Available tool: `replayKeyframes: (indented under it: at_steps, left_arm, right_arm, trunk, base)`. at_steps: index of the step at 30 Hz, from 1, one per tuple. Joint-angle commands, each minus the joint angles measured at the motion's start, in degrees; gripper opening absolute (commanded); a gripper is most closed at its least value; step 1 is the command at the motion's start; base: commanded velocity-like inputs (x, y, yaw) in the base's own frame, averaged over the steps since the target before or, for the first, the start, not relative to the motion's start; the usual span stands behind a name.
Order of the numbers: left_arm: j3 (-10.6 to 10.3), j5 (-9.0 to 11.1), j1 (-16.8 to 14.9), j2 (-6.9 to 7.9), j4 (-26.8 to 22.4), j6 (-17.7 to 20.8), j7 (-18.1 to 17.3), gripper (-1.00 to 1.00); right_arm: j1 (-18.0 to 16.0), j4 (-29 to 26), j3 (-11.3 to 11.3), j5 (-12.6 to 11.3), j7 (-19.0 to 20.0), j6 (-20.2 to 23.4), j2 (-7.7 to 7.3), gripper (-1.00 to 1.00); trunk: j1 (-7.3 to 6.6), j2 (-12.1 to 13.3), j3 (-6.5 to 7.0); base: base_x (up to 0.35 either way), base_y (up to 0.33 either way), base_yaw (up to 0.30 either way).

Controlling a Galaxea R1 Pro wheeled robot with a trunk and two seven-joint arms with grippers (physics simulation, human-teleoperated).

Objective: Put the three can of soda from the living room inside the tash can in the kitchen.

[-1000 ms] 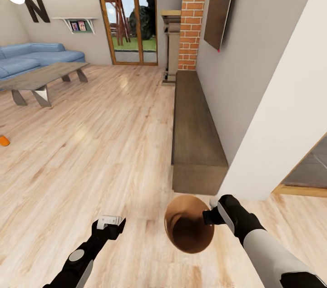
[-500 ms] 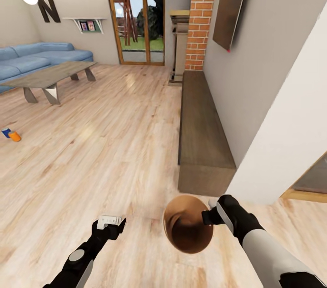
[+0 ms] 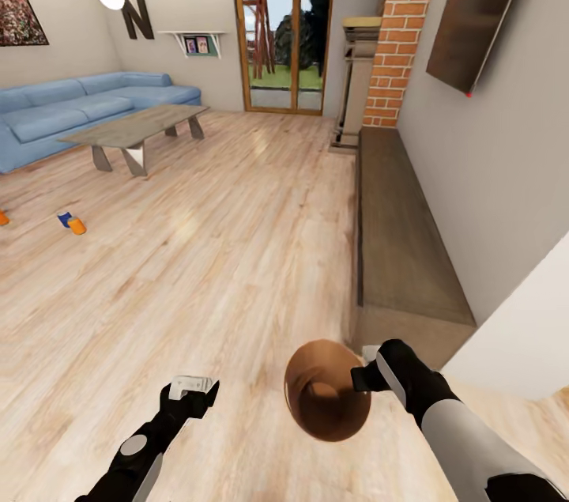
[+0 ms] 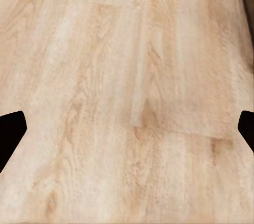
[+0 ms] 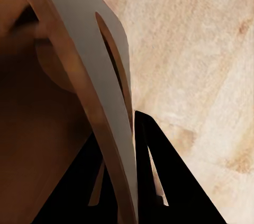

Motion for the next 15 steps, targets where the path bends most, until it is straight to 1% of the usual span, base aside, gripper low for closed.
replayKeyframes:
  at_steps: [1, 8, 13, 15]
  left_arm:
    - [0.0, 0.0, 0.0, 0.00, 0.0, 0.0, 0.0, 1.00]
    - [0.0, 0.1, 0.0, 0.00, 0.0, 0.0, 0.0, 1.00]
    - [0.3, 0.6, 0.0, 0.00, 0.0, 0.0, -0.1, 1.00]
    - [0.6, 1.2, 0.0, 0.03, -0.1, 0.2, 0.0, 1.00]
  right_arm:
    - [0.0, 0.0, 0.0, -1.3, 0.4, 0.0, 0.01, -1.00]
    - [0.0, 0.0, 0.0, -1.3, 0.5, 0.0, 0.01, -1.00]
    - [0.0, 0.0, 0.0, -1.3, 0.5, 0.0, 0.01, -1.00]
    - [0.0, 0.0, 0.0, -1.3, 0.5, 0.0, 0.01, -1.00]
  trunk:
    - [0.00, 0.0, 0.00]
    - [0.00, 0.0, 0.00]
    - [0.00, 0.0, 0.00]
    - [0.00, 0.0, 0.00]
  base:
    - [0.064, 0.269, 0.247]
    - [0.045, 0.276, 0.247]
    - [0.089, 0.280, 0.247]
    - [0.105, 0.280, 0.247]
